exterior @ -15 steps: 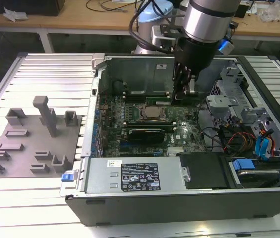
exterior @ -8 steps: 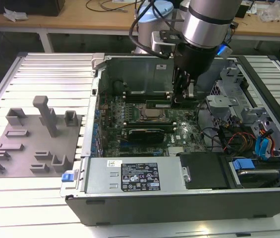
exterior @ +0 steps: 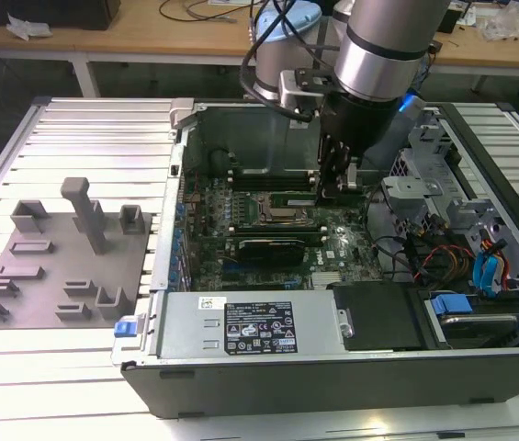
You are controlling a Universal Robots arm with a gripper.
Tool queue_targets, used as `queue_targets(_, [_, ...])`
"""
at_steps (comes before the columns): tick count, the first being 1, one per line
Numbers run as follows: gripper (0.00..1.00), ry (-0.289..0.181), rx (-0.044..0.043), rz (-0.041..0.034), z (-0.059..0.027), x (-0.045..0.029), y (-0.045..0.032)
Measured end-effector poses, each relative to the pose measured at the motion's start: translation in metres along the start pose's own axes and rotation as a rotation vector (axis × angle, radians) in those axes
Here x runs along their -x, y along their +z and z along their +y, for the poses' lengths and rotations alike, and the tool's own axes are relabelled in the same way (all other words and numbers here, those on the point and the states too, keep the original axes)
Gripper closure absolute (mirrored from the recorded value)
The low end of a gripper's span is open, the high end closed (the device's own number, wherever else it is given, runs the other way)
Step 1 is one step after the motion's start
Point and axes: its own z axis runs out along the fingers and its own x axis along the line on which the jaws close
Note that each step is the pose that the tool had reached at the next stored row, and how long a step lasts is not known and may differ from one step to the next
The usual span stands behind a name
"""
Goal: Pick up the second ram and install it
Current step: 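Insert the second ram into the second slot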
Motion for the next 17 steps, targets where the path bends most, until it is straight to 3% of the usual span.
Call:
queue_targets(13, [0.89, -0.008, 0.0003, 0.0005, -0.0015, -0.0005, 0.0191])
queue_targets(17, [0.89, -0.009, 0.0004, -0.0090, 0.0014, 0.0027, 0.0215])
